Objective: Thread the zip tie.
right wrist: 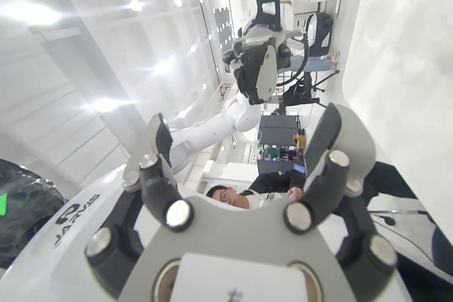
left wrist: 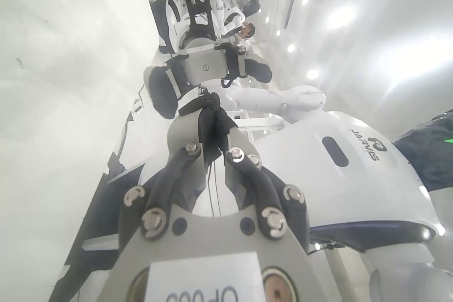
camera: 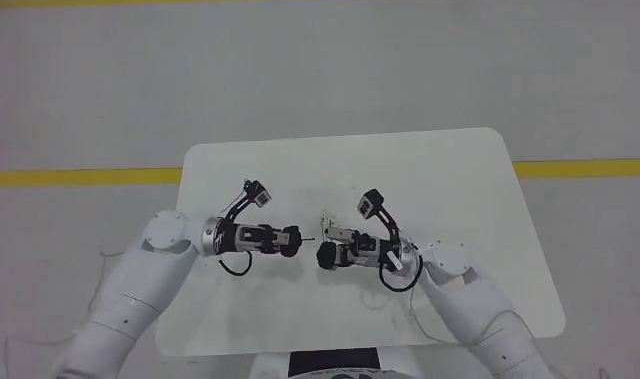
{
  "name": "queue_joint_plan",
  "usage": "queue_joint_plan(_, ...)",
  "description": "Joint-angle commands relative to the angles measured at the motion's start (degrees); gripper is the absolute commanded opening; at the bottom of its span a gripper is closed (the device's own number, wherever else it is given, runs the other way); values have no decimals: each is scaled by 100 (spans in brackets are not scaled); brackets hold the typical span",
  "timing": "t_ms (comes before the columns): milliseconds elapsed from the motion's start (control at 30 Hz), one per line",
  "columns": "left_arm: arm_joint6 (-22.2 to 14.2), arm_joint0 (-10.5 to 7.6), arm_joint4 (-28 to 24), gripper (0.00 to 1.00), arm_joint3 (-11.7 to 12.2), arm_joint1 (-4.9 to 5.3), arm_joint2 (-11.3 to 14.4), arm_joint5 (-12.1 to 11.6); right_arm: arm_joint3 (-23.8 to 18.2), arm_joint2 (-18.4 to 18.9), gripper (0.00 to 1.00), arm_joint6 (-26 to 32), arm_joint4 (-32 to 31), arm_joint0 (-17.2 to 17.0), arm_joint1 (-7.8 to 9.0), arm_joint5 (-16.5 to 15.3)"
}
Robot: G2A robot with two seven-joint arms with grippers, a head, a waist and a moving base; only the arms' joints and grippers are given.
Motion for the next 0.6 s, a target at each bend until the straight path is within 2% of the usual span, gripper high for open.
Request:
queue_joint_plan(0,0,6,6,0,-155,60,27,7,-6,3,100,-19,-11,-5,0,-5)
queue_joint_plan(133,0,6,6,0,-155,60,27,7,-12,2,100,-52,-8,-9,-1,-8)
queue_joint_plan(267,0,6,6,0,-155,60,27,7,19,21,100,-335,71,-61,-4,-112)
queue_joint_plan(467,0,6,6,0,-155,60,27,7,98,73,100,-280,54,-65,28,-205)
queue_joint_plan(500,0,6,6,0,-155,60,27,7,103,76,69,-271,45,-66,34,-217)
queue_joint_plan(533,0,6,6,0,-155,60,27,7,104,78,49,-270,27,-63,38,-233)
queue_joint_plan(567,0,6,6,0,-155,60,27,7,106,76,46,-272,16,-64,41,-249)
